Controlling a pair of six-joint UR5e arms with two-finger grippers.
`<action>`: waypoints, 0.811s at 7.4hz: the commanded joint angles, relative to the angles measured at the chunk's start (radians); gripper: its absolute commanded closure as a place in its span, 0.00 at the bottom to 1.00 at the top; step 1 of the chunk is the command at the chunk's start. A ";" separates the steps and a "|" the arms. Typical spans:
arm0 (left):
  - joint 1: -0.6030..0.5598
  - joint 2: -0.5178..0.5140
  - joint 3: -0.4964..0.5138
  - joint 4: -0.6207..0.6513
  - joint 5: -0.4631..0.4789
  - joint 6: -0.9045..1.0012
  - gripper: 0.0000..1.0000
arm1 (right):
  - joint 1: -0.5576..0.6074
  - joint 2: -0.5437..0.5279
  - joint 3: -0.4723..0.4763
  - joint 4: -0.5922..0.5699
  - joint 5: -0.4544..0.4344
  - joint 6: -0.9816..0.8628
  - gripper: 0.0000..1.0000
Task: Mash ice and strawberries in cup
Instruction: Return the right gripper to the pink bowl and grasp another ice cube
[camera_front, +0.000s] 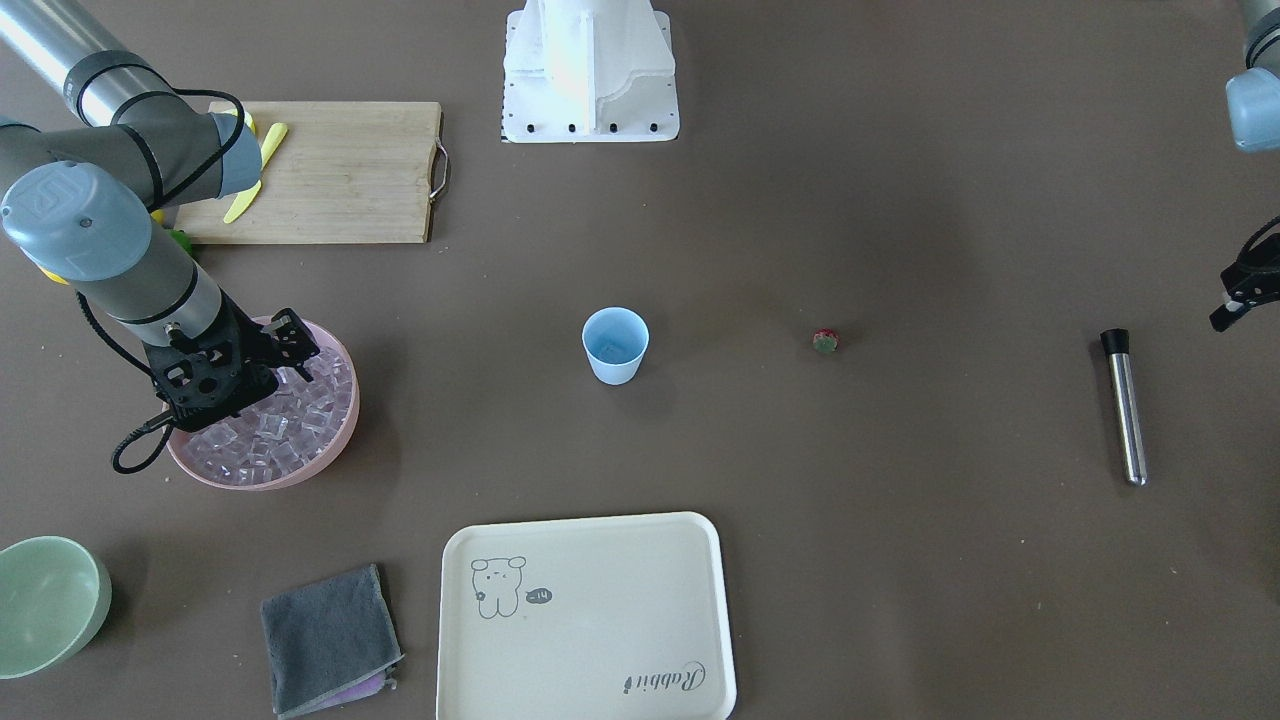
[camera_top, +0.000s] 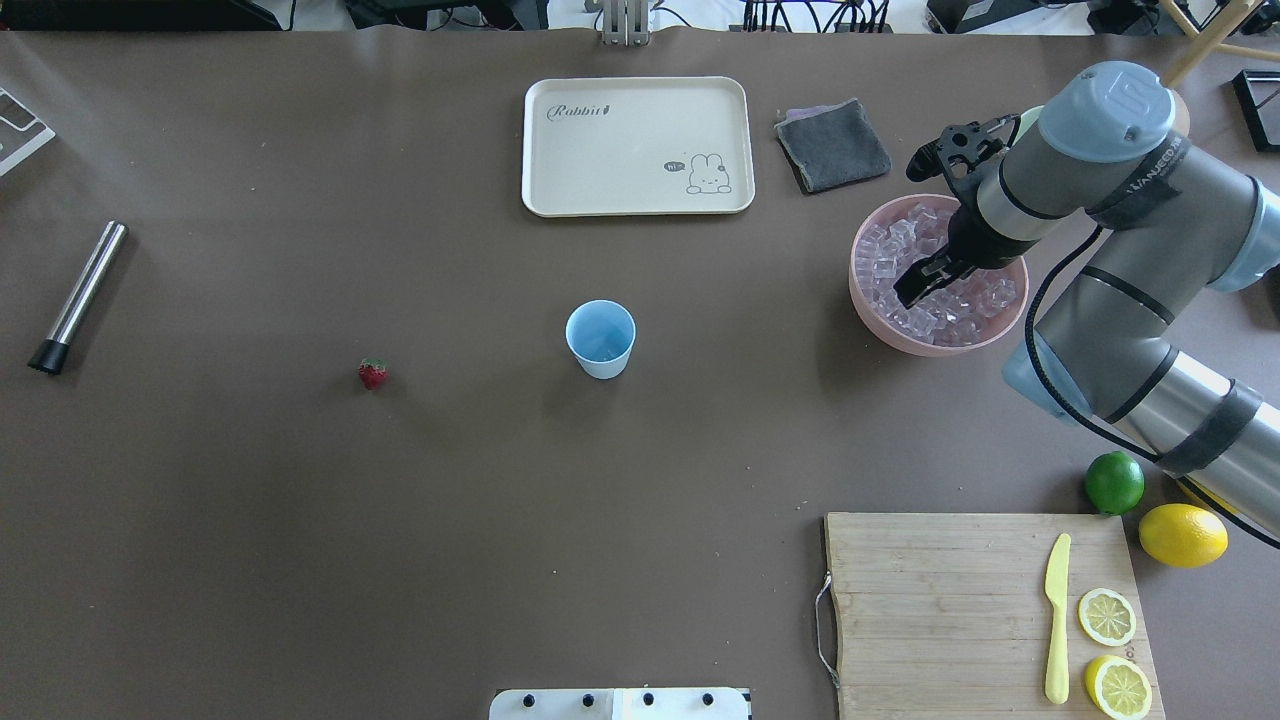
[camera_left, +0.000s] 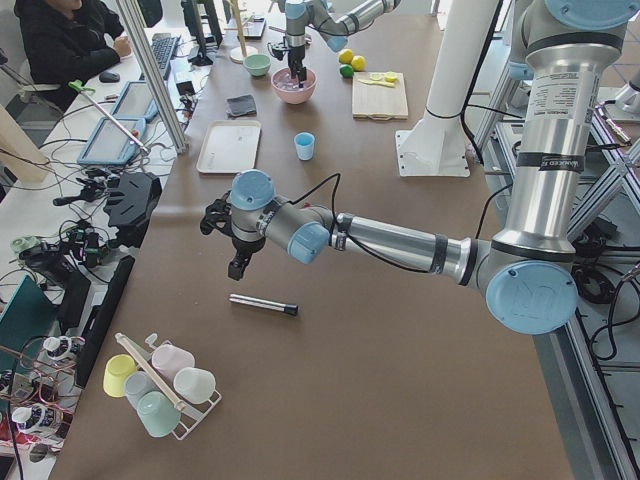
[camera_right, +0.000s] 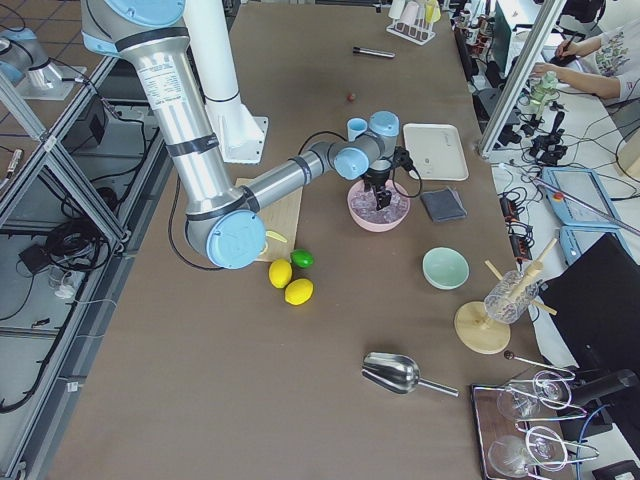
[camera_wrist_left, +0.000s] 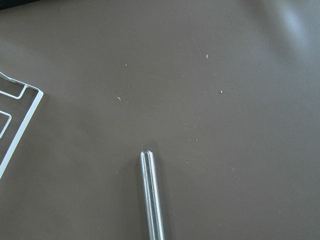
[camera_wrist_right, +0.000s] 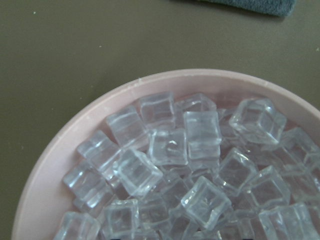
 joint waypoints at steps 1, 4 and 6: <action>0.000 -0.001 0.001 0.000 0.000 0.000 0.02 | -0.011 -0.002 -0.020 0.061 0.002 0.033 0.18; 0.003 -0.001 0.002 0.000 0.000 -0.002 0.02 | -0.006 -0.009 0.010 0.052 0.008 0.033 0.18; 0.005 -0.001 0.001 0.000 0.008 -0.002 0.02 | -0.006 -0.042 0.022 0.057 0.011 0.033 0.21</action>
